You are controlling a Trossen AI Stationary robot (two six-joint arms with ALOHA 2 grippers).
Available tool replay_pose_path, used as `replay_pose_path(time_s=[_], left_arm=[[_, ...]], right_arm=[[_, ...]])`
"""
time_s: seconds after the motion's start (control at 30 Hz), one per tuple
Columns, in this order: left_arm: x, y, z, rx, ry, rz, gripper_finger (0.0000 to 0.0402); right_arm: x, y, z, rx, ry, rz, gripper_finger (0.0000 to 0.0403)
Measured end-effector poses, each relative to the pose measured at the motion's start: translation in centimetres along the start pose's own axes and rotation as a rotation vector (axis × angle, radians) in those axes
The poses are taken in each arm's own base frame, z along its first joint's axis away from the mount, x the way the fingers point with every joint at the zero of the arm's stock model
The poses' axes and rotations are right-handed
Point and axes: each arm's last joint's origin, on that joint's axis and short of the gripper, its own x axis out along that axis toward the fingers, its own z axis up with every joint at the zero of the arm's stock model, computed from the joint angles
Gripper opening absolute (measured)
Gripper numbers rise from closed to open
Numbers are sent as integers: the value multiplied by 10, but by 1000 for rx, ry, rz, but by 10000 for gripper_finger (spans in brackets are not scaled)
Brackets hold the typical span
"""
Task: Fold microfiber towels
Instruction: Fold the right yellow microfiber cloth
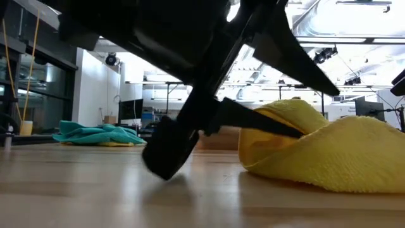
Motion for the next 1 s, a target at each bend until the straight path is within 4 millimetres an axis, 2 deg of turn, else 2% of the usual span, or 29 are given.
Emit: replay_pose_path(time_s=[0.33,0.7,0.83,1.0], left_arm=[[7,5,-21,-20,33,30,172],[-2,6,5,-32,-37,61,172],[-1,6,3,-54,-34,60,172],[4,8,-12,-130,-21,56,172]], right_arm=[[0,0,0,4,-3,1,167],[0,1,0,4,-3,5,167],[0,1,0,6,-3,6,167],[0,1,0,6,-3,6,167]])
